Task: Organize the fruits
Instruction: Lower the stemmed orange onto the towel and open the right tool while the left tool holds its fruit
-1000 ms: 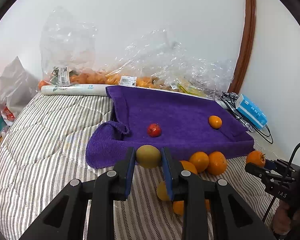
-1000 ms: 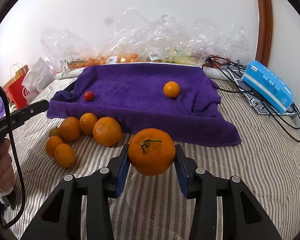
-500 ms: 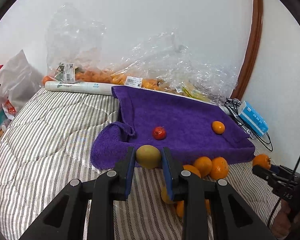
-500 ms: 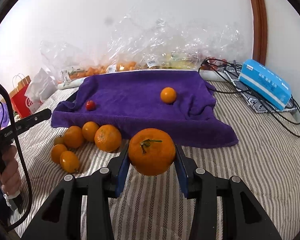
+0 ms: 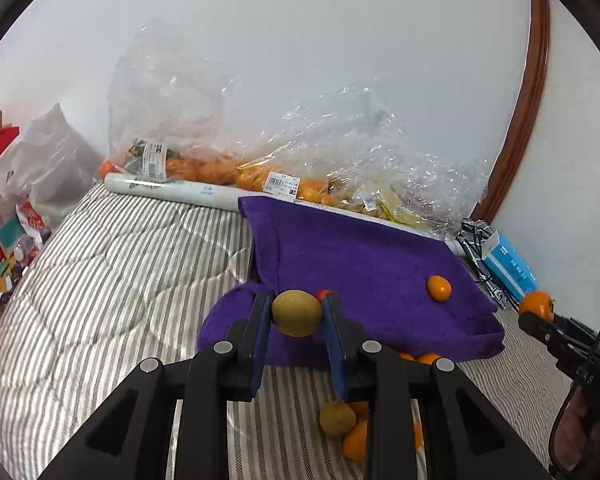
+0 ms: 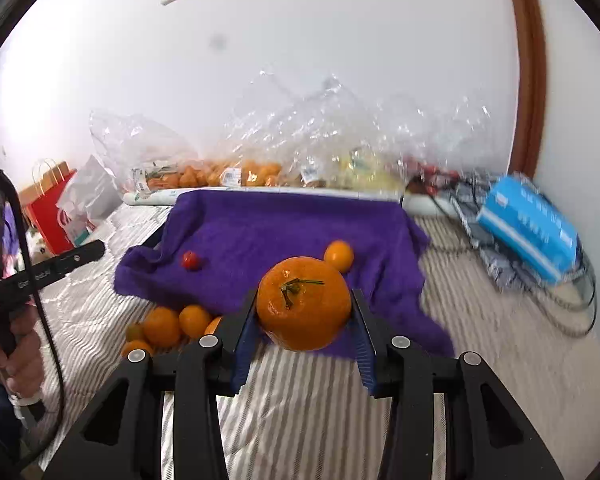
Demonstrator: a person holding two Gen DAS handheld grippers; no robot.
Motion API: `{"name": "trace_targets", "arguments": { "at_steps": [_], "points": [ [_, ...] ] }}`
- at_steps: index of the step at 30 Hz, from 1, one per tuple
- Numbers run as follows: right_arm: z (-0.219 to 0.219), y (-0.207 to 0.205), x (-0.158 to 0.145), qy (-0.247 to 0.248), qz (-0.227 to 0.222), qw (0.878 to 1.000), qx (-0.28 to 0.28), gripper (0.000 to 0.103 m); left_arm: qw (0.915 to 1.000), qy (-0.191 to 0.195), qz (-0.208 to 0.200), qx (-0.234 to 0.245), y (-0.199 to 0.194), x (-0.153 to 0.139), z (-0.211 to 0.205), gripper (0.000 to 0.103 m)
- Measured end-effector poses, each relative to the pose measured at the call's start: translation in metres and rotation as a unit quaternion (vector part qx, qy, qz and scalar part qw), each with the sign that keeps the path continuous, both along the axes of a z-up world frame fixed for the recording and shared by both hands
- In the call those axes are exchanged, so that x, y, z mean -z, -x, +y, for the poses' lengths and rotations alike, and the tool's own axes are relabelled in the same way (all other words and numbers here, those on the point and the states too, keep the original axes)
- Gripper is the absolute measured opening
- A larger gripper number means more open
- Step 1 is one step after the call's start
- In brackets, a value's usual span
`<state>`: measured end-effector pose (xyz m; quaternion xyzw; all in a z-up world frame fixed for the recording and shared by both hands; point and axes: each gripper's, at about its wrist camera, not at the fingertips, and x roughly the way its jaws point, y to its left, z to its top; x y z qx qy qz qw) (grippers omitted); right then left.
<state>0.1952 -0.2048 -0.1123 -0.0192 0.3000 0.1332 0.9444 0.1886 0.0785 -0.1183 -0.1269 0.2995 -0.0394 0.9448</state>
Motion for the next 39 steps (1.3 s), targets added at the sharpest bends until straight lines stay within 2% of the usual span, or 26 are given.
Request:
{"name": "trace_targets", "arguments": {
  "at_steps": [3, 6, 14, 18, 22, 26, 28, 31, 39],
  "points": [
    [-0.004, -0.011, -0.004, -0.014, 0.008, 1.0, 0.005, 0.043, 0.9999, 0.01, -0.012, 0.001, -0.006, -0.006, -0.002, 0.025],
    [-0.007, -0.025, -0.001, -0.042, 0.016, 0.999, 0.005, 0.043, 0.9996, 0.026, 0.0, 0.005, -0.017, -0.003, -0.006, 0.025],
    [-0.009, -0.067, -0.002, -0.038, -0.006, 0.999, 0.01, 0.043, 0.9995, 0.027, 0.015, 0.002, -0.065, 0.004, -0.018, 0.025],
    [-0.013, -0.085, 0.011, -0.033, -0.004, 0.999, 0.011, 0.043, 0.9993, 0.018, 0.027, -0.016, -0.084, 0.019, -0.018, 0.025],
    [-0.021, -0.094, 0.032, -0.04, 0.026, 0.999, 0.008, 0.043, 0.9989, 0.007, 0.037, -0.028, -0.088, 0.034, -0.013, 0.025],
    [-0.024, -0.104, 0.046, -0.066, 0.061, 0.996, -0.006, 0.043, 0.9987, 0.019, 0.029, -0.037, -0.086, 0.037, -0.007, 0.025],
    [-0.024, -0.103, 0.048, -0.064, 0.06, 0.996, -0.007, 0.043, 0.9985, 0.018, 0.032, -0.041, -0.088, 0.04, -0.007, 0.025],
    [-0.021, -0.099, 0.049, -0.049, 0.046, 0.998, -0.005, 0.043, 0.9981, -0.004, 0.028, -0.055, -0.089, 0.041, -0.01, 0.025],
    [-0.019, -0.102, 0.057, -0.049, 0.047, 0.998, -0.007, 0.043, 0.9986, 0.01, 0.037, -0.037, -0.091, 0.045, -0.012, 0.025]
  ]
}}
